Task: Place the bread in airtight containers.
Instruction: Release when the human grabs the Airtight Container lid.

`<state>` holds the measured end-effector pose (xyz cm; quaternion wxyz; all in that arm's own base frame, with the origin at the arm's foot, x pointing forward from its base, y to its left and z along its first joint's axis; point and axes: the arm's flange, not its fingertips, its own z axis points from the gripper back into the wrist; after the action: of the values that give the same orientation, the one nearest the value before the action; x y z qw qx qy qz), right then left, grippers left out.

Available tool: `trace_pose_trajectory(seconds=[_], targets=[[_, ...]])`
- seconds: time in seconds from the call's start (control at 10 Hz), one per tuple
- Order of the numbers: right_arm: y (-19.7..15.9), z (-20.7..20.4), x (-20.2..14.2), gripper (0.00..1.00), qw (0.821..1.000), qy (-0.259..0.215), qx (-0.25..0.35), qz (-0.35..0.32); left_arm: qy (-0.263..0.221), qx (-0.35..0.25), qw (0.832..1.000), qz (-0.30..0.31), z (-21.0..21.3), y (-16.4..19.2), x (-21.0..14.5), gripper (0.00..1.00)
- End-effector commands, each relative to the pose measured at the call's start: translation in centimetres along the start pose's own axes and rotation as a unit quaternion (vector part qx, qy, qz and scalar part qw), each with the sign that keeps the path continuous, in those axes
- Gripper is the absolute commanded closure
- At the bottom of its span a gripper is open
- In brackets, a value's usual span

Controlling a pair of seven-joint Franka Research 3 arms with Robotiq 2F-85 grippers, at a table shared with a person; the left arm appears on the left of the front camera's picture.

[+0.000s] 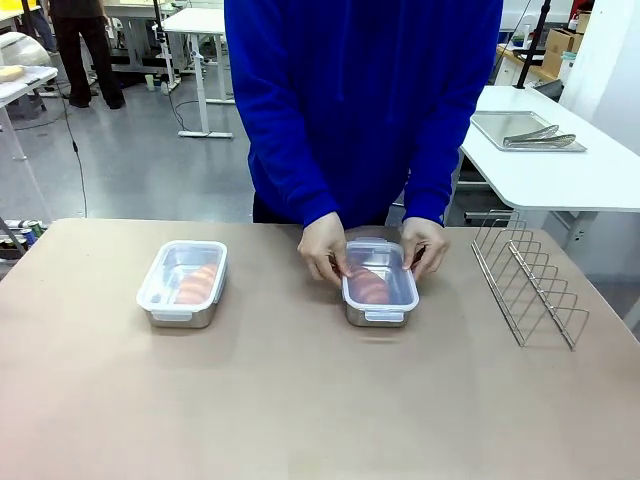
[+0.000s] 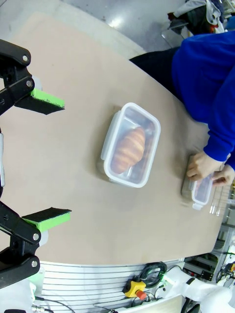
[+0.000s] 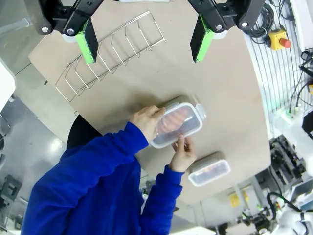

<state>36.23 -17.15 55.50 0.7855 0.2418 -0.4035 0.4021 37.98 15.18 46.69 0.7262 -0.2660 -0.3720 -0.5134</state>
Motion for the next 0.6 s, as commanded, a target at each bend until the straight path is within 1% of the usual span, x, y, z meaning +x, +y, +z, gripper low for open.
trace_pose_trajectory(seconds=[0.0, 0.5], targets=[[-0.07, 0.11, 0.35, 0.0, 1.0, -0.012, 0.003, 0.0, -0.003, -0.001, 1.0, -0.011, -0.05, -0.06, -0.02, 0.0], [-0.07, 0.11, 0.35, 0.0, 1.0, -0.012, 0.003, 0.0, -0.003, -0.001, 1.0, -0.011, -0.05, -0.06, -0.02, 0.0]])
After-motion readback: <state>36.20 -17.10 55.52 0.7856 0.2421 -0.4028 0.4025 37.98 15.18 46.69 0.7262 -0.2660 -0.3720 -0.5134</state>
